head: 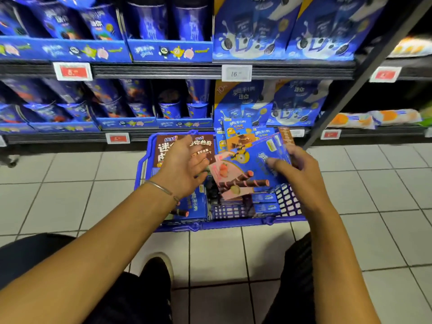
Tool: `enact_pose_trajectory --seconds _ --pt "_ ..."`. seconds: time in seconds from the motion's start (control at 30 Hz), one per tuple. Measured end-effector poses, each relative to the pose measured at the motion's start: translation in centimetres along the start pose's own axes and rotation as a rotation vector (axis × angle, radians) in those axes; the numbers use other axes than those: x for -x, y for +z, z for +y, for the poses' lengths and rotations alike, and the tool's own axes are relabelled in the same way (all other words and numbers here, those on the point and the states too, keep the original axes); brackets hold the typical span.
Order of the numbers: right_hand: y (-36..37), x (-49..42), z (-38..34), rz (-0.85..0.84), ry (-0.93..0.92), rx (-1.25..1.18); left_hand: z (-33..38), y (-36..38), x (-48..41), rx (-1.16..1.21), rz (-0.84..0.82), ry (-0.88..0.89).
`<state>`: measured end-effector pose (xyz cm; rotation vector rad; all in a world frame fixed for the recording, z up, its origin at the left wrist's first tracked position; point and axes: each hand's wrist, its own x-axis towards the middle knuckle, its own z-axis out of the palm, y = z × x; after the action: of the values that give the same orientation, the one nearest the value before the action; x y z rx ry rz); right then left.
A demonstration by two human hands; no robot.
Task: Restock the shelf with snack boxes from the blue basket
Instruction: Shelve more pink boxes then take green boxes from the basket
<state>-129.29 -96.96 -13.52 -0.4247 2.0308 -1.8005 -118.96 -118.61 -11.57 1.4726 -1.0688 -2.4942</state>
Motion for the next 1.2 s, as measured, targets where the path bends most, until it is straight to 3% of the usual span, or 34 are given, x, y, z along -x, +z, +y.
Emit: enact_pose_trajectory --seconds 0.13,0.27,0.33,0.43,0.5,0.63,0.77,0.8,0.87,0.97,1.2 --pt "0.0 -0.1 -0.6 0.042 -0.002 -0.253 -1.5 0.1 -0.5 -0.205 0.067 0.126" --pt "-0.2 -1.0 -1.6 0.056 -0.021 -0.297 -1.3 0.4 0.2 -0.334 0.094 0.554" --pt "0.1 -1.7 -2.4 0.042 -0.046 -0.226 -0.4 0.4 1.0 -0.467 -0.048 0.724" --pt "1.4 -2.3 -4.2 -0.047 -0.099 -0.119 0.0 0.3 1.8 -0.628 -0.383 0.658" --pt "2.6 -2.7 -5.2 -0.101 -0.143 -0.057 -0.6 0.1 1.5 -0.676 -0.5 0.625" --pt "3.9 -3.6 -5.6 -0.151 -0.138 -0.051 -1.9 0.2 0.6 -0.601 -0.398 0.715" --pt "2.6 -4.9 -2.7 -0.206 0.089 -0.253 -1.4 0.9 -0.2 -0.408 -0.341 0.608" --pt "1.8 -5.2 -1.0 -0.155 0.124 -0.164 -1.0 0.9 -0.2 -0.341 -0.344 0.555" --pt "-0.1 -5.5 3.4 -0.087 0.122 0.255 -0.2 0.7 -0.3 -0.219 -0.36 0.439" --pt "-2.3 -5.6 9.4 -0.254 0.194 0.785 0.5 0.1 -0.5 -0.061 -0.459 0.337" --pt "-0.7 -7.5 16.3 -0.465 0.443 1.266 0.3 -0.9 -0.6 0.003 -0.51 0.278"
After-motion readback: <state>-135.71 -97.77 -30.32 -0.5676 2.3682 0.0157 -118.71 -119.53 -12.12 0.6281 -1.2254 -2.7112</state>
